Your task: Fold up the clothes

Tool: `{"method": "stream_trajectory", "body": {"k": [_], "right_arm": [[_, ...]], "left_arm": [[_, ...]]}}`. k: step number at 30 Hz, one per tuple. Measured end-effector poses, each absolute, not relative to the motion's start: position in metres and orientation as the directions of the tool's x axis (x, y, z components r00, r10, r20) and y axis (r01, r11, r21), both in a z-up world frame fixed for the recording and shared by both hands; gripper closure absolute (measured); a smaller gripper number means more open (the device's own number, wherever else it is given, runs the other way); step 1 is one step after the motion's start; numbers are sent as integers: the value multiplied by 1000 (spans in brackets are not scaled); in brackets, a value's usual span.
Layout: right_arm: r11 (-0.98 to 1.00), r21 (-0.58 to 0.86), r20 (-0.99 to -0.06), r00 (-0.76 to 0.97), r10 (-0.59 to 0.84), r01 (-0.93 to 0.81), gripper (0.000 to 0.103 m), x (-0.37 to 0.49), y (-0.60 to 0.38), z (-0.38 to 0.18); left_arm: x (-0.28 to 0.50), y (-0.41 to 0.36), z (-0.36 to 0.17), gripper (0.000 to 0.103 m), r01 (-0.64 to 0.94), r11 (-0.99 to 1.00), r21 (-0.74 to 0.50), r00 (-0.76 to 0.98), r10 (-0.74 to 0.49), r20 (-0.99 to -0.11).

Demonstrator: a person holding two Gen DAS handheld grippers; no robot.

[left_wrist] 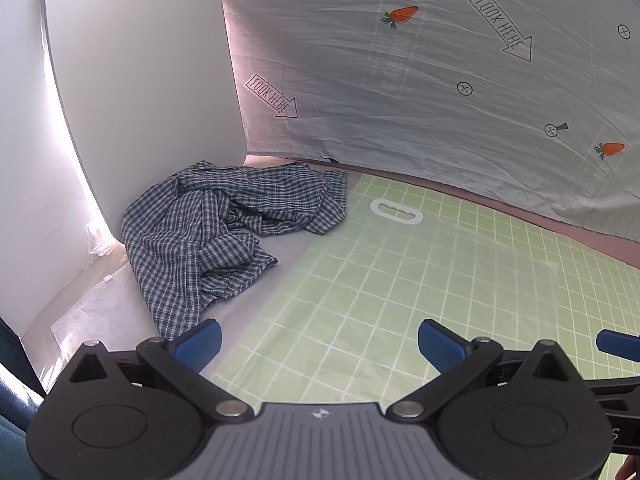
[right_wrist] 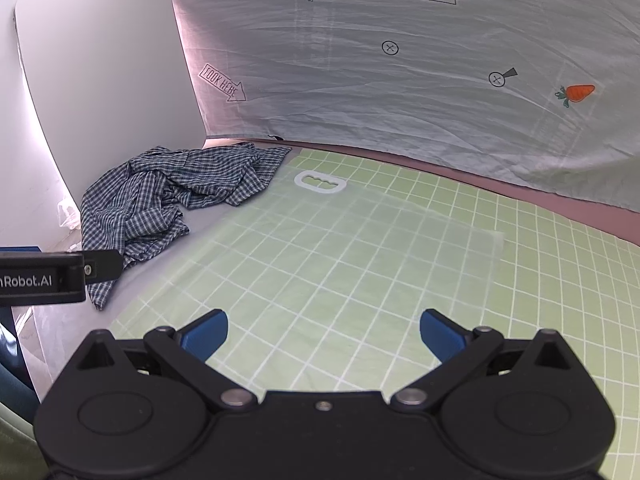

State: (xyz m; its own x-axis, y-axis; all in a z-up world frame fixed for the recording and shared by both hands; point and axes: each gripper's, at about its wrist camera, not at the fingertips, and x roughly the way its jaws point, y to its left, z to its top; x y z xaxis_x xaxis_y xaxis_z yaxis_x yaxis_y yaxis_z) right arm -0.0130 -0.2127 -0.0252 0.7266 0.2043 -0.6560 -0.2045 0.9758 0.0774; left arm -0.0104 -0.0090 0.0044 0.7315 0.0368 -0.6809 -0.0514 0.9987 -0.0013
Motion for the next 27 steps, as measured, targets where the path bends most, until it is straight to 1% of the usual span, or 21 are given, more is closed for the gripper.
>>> {"method": "stream_trajectory", "body": {"k": [27], "right_arm": [[981, 86, -683, 706, 186, -175, 0, -3, -208, -32]], "left_arm": [[0, -12, -4, 0, -34, 999, 20, 701, 38, -712]]}}
